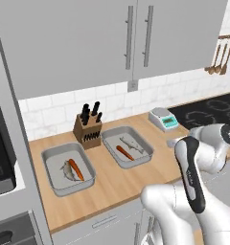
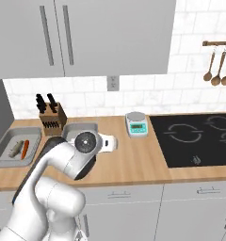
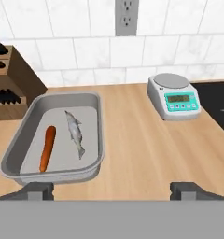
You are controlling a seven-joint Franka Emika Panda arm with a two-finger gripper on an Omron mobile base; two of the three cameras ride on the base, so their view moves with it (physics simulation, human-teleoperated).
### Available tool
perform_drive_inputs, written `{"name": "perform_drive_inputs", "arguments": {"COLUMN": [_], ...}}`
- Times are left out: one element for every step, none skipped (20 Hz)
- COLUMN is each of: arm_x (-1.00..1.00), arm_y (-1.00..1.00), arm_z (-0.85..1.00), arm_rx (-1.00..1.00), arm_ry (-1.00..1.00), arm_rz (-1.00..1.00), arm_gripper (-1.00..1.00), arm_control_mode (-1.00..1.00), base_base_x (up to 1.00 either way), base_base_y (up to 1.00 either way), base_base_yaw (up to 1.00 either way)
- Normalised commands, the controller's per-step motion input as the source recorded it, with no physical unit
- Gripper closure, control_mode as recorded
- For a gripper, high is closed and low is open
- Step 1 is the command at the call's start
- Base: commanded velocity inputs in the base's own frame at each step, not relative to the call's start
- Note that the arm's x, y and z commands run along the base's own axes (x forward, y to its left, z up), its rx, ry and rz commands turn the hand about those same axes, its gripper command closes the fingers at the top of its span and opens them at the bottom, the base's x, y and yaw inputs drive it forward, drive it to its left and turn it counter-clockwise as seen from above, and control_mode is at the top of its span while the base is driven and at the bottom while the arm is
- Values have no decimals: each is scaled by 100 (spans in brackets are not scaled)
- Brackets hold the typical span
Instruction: Place one carrot and one fish in each tupperware on the nearby counter, to pack two identical lunches.
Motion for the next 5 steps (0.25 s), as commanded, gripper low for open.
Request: {"name": "perform_drive_inputs", "arguments": {"arm_x": [-42,-42,-40,-41,-41], "arm_y": [-4,-4,-3,-4,-9], "arm_z": [37,34,31,32,43], "arm_rx": [0,0,0,0,0], "arm_ry": [-9,-8,-7,-7,-6], "arm_rz": [0,0,0,0,0], "arm_gripper": [-100,-100,-100,-100,-100], "arm_control_mode": [-100,-100,-100,-100,-100], "base_base_x": [0,0,0,0,0], "base_base_y": [0,0,0,0,0], "base_base_yaw": [0,0,0,0,0]}}
